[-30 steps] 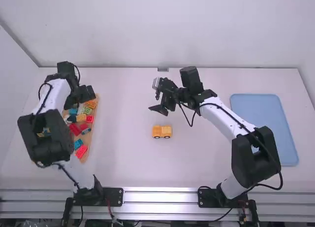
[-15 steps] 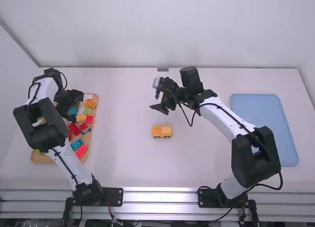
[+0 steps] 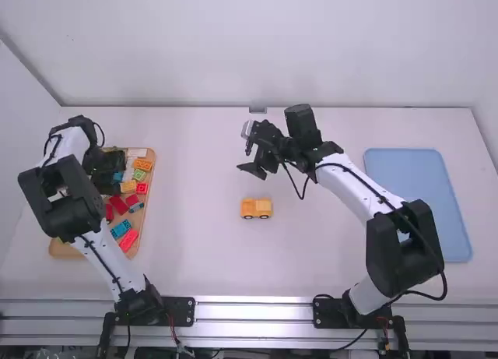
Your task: Assemble lego blocks to make yellow taxi
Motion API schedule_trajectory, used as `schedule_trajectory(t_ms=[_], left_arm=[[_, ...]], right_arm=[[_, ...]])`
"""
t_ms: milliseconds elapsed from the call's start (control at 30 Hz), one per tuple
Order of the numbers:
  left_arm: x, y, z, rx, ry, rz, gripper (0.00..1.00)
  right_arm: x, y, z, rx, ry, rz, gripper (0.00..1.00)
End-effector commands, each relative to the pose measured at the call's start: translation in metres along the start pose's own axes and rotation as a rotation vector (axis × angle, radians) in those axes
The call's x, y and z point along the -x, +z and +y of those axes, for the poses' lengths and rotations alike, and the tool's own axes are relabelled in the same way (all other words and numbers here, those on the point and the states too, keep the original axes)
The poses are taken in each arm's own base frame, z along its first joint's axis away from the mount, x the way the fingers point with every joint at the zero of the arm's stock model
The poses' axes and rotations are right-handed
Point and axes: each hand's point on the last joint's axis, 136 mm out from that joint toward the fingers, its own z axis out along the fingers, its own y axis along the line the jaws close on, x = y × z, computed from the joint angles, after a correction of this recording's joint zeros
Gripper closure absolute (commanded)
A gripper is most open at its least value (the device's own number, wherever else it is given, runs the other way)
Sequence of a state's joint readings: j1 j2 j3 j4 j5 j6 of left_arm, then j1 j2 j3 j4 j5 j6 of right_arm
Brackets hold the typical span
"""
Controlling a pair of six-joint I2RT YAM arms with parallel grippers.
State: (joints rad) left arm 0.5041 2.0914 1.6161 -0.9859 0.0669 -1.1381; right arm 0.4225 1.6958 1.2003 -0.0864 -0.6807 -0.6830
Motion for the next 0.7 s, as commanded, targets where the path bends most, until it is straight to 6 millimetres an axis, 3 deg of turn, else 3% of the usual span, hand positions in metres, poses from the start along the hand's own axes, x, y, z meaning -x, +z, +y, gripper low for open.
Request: schedule_trajectory(t_ms=[0,100,233,500,667], left_arm=[[-0.004,0.001,0.005,0.018,-0.036,0.001,0.07],[-0.002,0.003,0.008,0.028,-0.038,-0.007,0.09],[-0.001,0.008,0.007,0.023,-0.034,-0.019,0.36],[0.0,0.015,0.012,0.034,-0.029,-0.021,0.45],[-0.001,0.018,-0.009,-0.062,0.14,-0.013,0.54]], right_arm=[[0.0,0.001,-0.003,-0.008,0.005,0.005,0.01],[0.0,0.001,-0.003,-0.007,0.006,0.006,0.01],[0.0,0.001,-0.003,-0.007,0.005,0.006,0.02],[-0.001,0.001,-0.003,-0.006,0.008,0.007,0.01],[-0.001,0.001,-0.002,-0.005,0.008,0.008,0.01]])
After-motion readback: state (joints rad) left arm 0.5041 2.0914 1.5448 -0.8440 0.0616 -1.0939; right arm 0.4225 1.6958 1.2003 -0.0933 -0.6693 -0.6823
